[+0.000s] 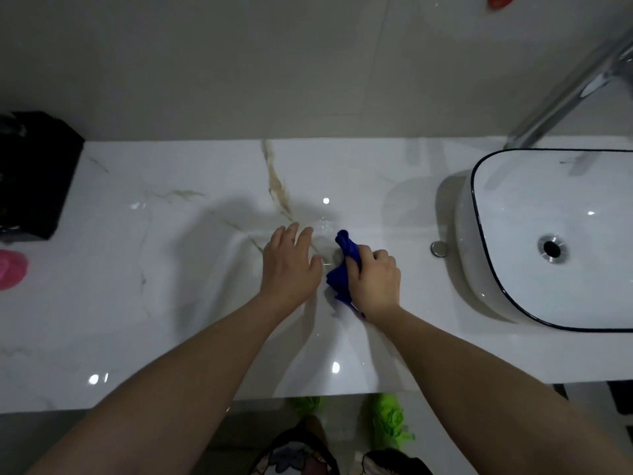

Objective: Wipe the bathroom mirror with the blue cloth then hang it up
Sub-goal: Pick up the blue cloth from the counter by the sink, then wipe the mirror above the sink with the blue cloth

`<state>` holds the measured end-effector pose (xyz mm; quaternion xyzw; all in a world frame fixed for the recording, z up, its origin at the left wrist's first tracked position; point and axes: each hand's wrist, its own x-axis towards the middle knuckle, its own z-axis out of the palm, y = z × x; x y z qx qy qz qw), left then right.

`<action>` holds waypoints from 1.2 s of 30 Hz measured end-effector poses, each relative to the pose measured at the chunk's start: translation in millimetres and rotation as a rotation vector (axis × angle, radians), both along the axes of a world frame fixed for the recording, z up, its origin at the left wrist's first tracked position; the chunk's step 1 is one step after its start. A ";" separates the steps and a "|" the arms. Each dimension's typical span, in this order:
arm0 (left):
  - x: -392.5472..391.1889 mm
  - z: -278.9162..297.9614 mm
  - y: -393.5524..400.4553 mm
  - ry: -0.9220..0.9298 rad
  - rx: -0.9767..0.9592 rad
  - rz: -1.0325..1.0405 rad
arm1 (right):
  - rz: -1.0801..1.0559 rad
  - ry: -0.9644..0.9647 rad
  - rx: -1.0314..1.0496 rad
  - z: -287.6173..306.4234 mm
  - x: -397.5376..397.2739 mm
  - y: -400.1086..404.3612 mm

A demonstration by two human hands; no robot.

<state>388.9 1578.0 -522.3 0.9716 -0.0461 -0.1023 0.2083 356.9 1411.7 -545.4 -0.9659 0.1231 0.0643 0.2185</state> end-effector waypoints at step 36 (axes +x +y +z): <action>-17.5 393.2 -293.7 -0.868 0.020 -0.068 | -0.079 -1.001 0.363 377.6 -31.2 -302.7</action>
